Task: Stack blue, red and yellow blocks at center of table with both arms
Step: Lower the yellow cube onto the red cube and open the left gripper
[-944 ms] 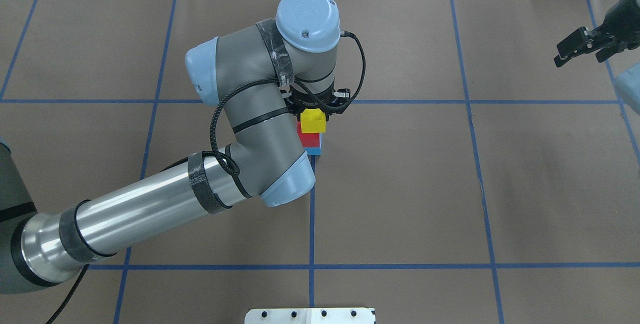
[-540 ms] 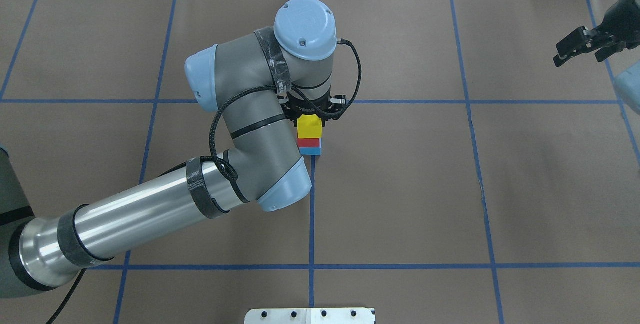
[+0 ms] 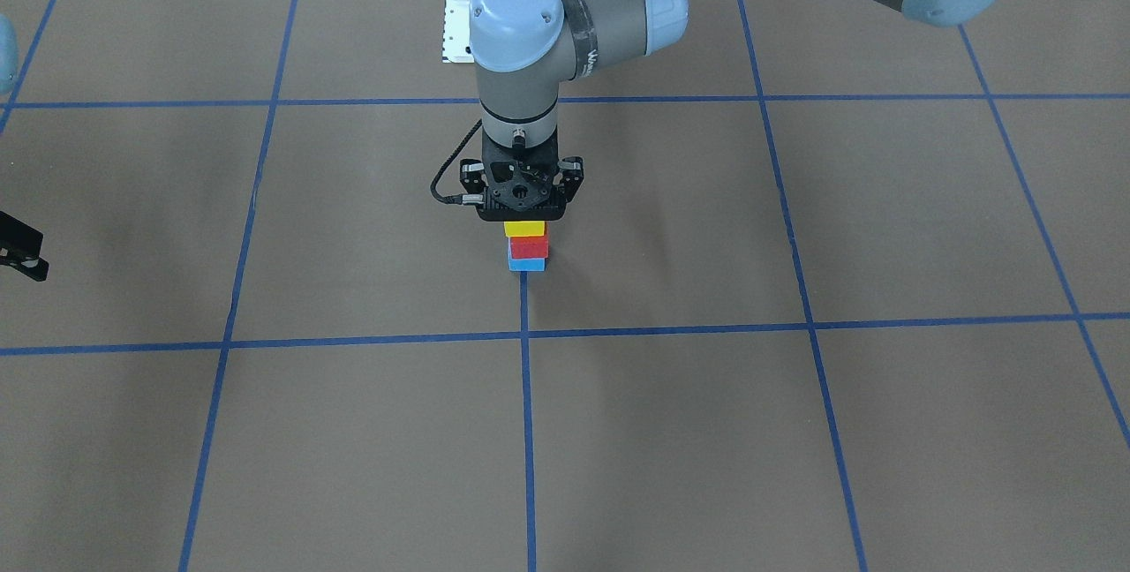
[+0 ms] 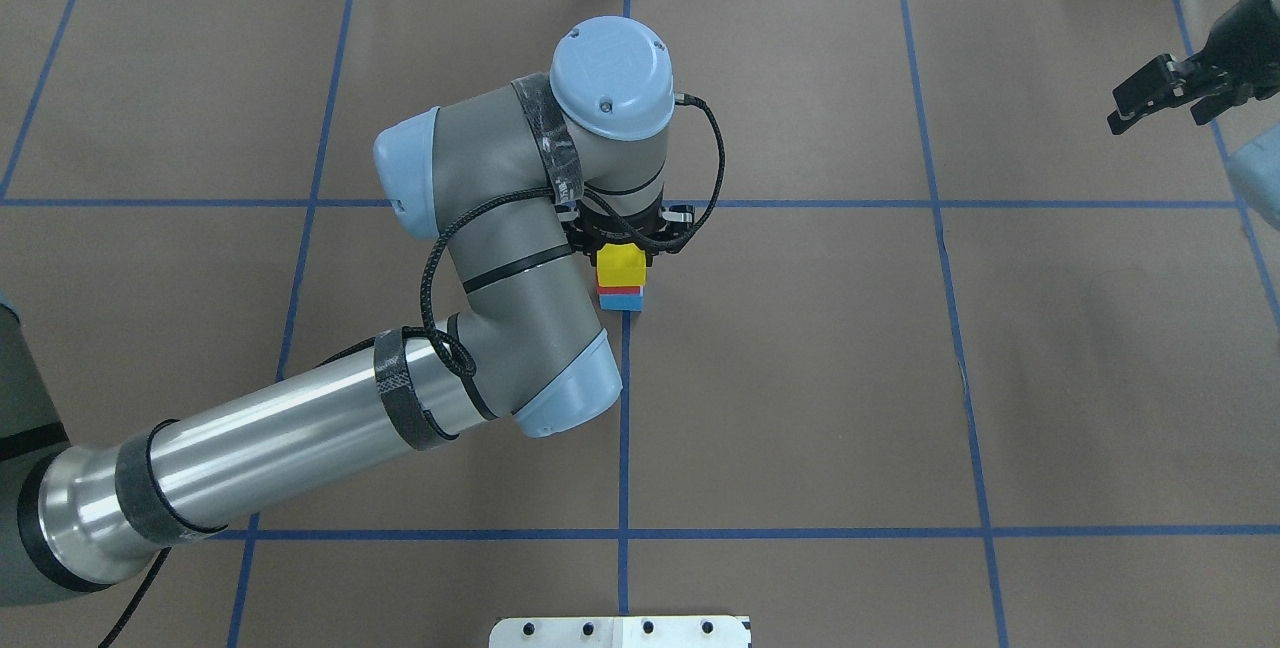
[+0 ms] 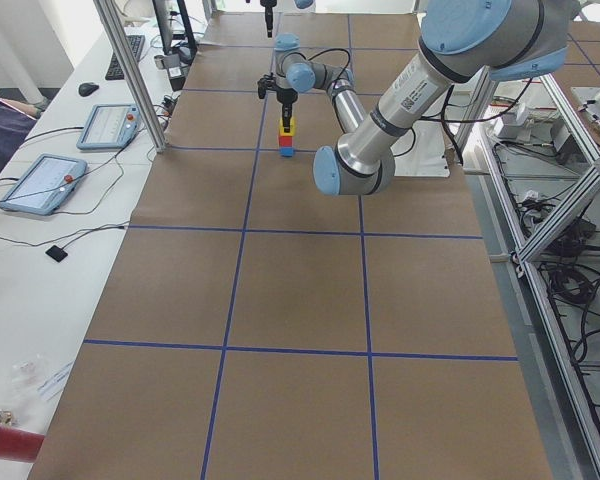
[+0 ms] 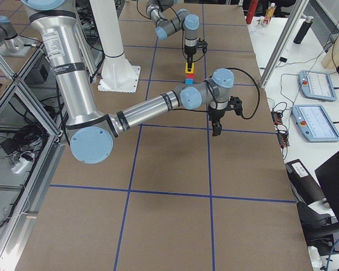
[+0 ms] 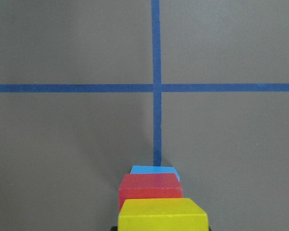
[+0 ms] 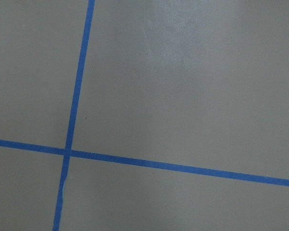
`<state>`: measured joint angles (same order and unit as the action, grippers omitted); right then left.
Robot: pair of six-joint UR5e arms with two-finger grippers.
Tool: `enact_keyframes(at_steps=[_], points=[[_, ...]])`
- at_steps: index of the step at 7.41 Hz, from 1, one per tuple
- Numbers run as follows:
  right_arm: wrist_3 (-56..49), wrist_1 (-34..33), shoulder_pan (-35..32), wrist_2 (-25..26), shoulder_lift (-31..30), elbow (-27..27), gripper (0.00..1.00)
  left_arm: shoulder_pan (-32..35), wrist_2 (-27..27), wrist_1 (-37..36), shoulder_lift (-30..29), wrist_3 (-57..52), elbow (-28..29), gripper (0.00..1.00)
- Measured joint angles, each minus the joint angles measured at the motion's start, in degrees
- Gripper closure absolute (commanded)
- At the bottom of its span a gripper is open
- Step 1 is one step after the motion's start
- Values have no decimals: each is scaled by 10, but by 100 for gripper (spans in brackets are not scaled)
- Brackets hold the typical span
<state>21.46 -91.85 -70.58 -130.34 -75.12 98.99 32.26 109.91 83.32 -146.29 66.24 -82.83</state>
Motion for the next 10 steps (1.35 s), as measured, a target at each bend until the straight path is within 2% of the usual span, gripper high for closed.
enact_keyframes(at_steps=[1,2,3,8,10], points=[[0,0,0,0,0,0,1,0,0,0,0,0,-1,72],[0,0,0,0,0,-1,1,0,1,0,1,-1,-2,20],[0,0,0,0,1,-1,1,0,1,0,0,-1,-3,0],[0,0,0,-1,1,-1,1,2,1,0,0,6,-8,0],[-5,-1,-6,-1,0,0,1,13,8,-17,0,3,-43,0]])
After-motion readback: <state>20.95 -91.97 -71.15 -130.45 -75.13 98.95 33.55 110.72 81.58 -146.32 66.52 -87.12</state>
